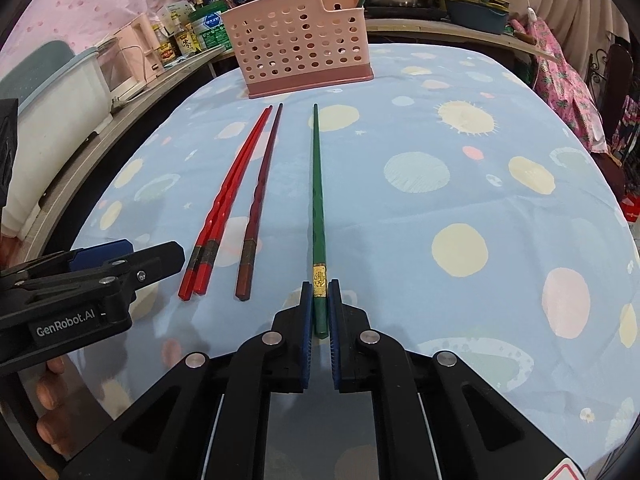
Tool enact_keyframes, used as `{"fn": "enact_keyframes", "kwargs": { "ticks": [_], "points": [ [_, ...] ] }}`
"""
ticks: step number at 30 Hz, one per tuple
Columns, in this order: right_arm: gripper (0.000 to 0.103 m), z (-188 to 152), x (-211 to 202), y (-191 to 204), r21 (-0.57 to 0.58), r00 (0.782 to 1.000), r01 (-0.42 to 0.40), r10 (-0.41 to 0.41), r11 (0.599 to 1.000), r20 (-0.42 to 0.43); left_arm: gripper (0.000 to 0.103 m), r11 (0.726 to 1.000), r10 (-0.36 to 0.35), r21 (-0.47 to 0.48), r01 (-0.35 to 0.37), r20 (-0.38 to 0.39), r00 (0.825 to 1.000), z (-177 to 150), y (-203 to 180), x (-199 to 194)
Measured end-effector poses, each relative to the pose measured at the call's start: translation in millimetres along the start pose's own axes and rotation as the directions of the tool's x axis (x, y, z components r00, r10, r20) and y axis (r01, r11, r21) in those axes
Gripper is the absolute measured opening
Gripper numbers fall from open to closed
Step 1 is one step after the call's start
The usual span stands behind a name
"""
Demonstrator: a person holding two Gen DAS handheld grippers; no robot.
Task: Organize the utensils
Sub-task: 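Grasp the green chopstick with the right tool while the left tool grasps a red chopstick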
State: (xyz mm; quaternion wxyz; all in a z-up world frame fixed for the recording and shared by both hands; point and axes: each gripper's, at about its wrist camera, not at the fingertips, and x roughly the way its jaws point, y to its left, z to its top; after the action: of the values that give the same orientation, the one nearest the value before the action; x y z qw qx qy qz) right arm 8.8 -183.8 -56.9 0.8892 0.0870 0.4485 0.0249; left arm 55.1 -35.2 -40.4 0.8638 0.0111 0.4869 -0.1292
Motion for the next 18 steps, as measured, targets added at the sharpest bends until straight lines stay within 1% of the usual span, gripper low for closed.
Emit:
{"fn": "enact_keyframes", "kwargs": {
  "ticks": [8, 15, 17, 18],
  "points": [
    [0.007, 0, 0, 0, 0.000, 1.000, -0.001, 0.001, 1.000, 0.000, 0.067, 1.000, 0.018, 0.012, -0.017, -0.029, 0.999, -5, -2, 12],
    [0.007, -1, 0, -1, 0.003, 1.000, -0.002, 0.002, 1.000, 0.001, 0.068, 1.000, 0.016, 0.006, -0.016, -0.027, 1.000, -5, 0, 13],
    [0.007, -1, 0, 0, 0.003, 1.000, -0.002, 0.002, 1.000, 0.001, 0.067, 1.000, 0.018, 0.002, -0.018, -0.027, 0.999, -5, 1, 12],
    [0.007, -1, 0, 0, 0.003, 1.000, -0.002, 0.002, 1.000, 0.001, 0.065, 1.000, 0.020, 0.001, -0.020, -0.027, 0.999, -5, 1, 12]
  ]
}}
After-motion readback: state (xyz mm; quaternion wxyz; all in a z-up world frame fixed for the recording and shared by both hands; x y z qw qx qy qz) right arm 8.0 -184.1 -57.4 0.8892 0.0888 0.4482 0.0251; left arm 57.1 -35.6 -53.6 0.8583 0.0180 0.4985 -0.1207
